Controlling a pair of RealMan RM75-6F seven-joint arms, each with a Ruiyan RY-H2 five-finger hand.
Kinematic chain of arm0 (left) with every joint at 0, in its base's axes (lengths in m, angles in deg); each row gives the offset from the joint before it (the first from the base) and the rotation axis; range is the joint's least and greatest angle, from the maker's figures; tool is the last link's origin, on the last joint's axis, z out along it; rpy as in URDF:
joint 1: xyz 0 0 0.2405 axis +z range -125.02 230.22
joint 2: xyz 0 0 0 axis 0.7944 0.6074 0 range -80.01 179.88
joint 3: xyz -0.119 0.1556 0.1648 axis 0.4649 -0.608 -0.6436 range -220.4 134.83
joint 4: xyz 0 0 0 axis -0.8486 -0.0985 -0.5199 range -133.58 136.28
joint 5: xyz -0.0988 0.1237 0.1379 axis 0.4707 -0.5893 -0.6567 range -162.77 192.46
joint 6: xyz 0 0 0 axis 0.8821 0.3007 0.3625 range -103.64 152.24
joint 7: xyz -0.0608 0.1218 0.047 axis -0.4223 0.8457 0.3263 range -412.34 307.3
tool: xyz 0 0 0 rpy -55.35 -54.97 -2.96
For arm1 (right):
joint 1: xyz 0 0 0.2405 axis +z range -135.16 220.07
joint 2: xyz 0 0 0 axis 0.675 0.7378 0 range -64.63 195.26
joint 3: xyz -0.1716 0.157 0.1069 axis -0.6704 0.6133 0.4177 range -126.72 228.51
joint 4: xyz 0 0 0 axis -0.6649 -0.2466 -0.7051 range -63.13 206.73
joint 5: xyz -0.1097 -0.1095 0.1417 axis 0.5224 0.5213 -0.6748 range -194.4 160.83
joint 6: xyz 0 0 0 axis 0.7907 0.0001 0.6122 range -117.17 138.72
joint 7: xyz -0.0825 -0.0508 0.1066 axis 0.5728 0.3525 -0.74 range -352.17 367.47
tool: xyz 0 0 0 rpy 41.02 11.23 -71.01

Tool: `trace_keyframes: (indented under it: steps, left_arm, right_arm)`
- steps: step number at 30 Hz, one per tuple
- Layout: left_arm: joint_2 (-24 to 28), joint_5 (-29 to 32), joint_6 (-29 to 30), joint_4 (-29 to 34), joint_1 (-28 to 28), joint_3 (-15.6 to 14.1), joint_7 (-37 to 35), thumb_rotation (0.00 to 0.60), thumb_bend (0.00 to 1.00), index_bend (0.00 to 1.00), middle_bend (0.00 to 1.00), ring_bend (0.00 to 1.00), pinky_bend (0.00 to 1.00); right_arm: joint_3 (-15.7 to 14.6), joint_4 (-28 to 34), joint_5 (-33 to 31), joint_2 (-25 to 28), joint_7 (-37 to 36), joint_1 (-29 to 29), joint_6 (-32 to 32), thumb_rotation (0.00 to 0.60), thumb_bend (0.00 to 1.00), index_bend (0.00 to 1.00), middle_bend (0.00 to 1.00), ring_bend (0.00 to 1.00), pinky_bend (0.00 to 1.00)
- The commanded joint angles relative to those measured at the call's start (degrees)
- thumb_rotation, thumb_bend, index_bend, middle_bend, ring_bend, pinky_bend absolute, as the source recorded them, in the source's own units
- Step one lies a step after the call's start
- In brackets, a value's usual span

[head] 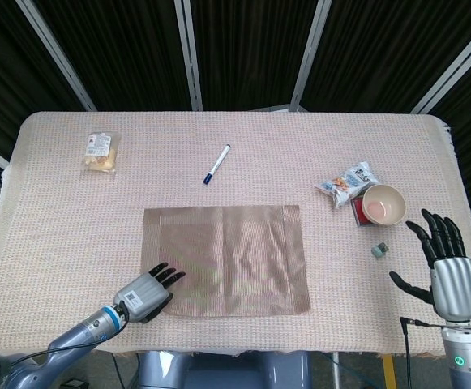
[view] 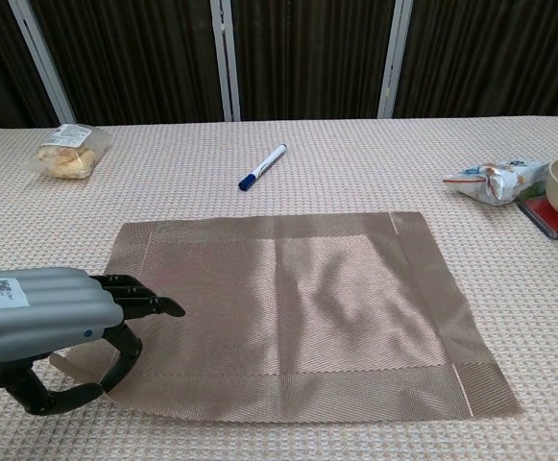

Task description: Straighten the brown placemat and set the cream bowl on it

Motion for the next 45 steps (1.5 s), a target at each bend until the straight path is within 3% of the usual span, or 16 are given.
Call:
trace_keyframes:
  steps: [1, 5, 7, 9, 10, 12, 16, 21, 26, 31, 34, 37, 40, 45]
  left_arm:
    - [0.6, 0.4, 0.3, 0.0, 0.6, -0.3, -0.3, 0.6, 0.5, 0.75, 0.0, 0.0, 0.0]
    - [1.1, 0.1, -0.2, 0.3, 0.8, -0.6, -1.1, 0.6, 0.49, 0.7, 0.0, 0.0, 0.0]
    - [1.4, -0.2, -0.5, 0.3, 0.8, -0.5, -1.9, 0.6, 0.44, 0.55, 0.0, 0.0, 0.0]
    - [1.6, -0.8, -0.5, 0.3, 1.1, -0.3, -3.0, 0.6, 0.34, 0.2, 0.0, 0.0, 0.0]
    - [1.8, -1.2, -0.4, 0.3, 1.2, -0.2, -3.9, 0.6, 0.29, 0.07, 0.0, 0.0, 0.0]
    - [2.7, -2.9, 0.4, 0.5, 1.8, 0.0, -6.4, 0.6, 0.2, 0.0, 0.0, 0.0, 0.0]
    - [6.4, -6.4, 3.2, 1.4, 3.7, 0.2, -12.8, 0.6, 0.02, 0.0, 0.0, 0.0, 0.0]
    - [10.4, -8.8, 10.8, 1.1, 7.3, 2.0, -18.3, 0.6, 0.0, 0.0, 0.0, 0.0, 0.0]
    - [9.5, -6.5, 26.1, -2.1, 14.3, 6.8, -13.8, 0.6, 0.0, 0.0, 0.0, 0.0, 0.0]
    - [8.1, -4.1, 33.3, -3.1, 18.0, 9.6, -10.5, 0.6, 0.0, 0.0, 0.0, 0.0, 0.0]
    - [8.0, -3.4, 35.9, -3.0, 19.7, 10.5, -10.4, 0.6, 0.0, 0.0, 0.0, 0.0, 0.0]
    - [8.8, -2.4, 39.9, -2.3, 22.8, 11.4, -11.8, 0.6, 0.0, 0.0, 0.0, 0.0, 0.0]
    - [9.3, -2.9, 40.5, -2.9, 24.1, 11.5, -12.8, 0.6, 0.0, 0.0, 0.0, 0.0, 0.0]
    - [9.2, -3.2, 40.4, -3.7, 25.0, 11.8, -14.2, 0.6, 0.0, 0.0, 0.0, 0.0, 0.0]
  right_arm:
    - [0.0, 0.1, 0.1, 0.0, 0.0, 0.0, 0.0, 0.6, 0.0, 0.16, 0.0, 0.0, 0.0]
    - [-0.1, 0.1, 0.3, 0.0, 0.1, 0.0, 0.1, 0.6, 0.0, 0.17, 0.0, 0.0, 0.0]
    - [-0.1, 0.1, 0.3, 0.0, 0.0, 0.0, 0.0, 0.6, 0.0, 0.17, 0.0, 0.0, 0.0]
    - [-0.1, 0.1, 0.2, 0.0, 0.0, 0.0, 0.0, 0.6, 0.0, 0.17, 0.0, 0.0, 0.0]
    - [-0.1, 0.1, 0.3, 0.0, 0.0, 0.0, 0.0, 0.6, 0.0, 0.17, 0.0, 0.0, 0.0]
    - [0.0, 0.0, 0.2, 0.0, 0.0, -0.1, 0.0, 0.6, 0.0, 0.17, 0.0, 0.0, 0.0]
    - [0.2, -0.3, -0.7, 0.0, -0.1, -0.1, -0.3, 0.6, 0.0, 0.17, 0.0, 0.0, 0.0]
    - [0.6, -1.2, -2.4, -0.3, 0.1, 0.2, -1.7, 0.6, 0.0, 0.17, 0.0, 0.0, 0.0]
    - [1.3, -2.4, -5.8, -0.9, 1.4, 1.0, -4.9, 0.6, 0.0, 0.16, 0.0, 0.0, 0.0]
    - [2.4, -3.3, -8.4, -1.2, 2.4, 2.5, -8.0, 0.6, 0.0, 0.14, 0.0, 0.0, 0.0]
    - [3.1, -4.0, -9.7, -1.4, 3.2, 3.8, -10.3, 0.6, 0.0, 0.14, 0.0, 0.0, 0.0]
    - [4.2, -6.0, -14.5, -1.7, 6.4, 7.8, -19.0, 0.6, 0.0, 0.14, 0.0, 0.0, 0.0]
    - [5.0, -7.3, -18.6, -2.3, 8.9, 10.7, -25.2, 0.6, 0.0, 0.14, 0.0, 0.0, 0.0]
    - [5.4, -10.2, -21.6, -3.6, 11.2, 13.5, -30.1, 0.6, 0.0, 0.15, 0.0, 0.0, 0.0]
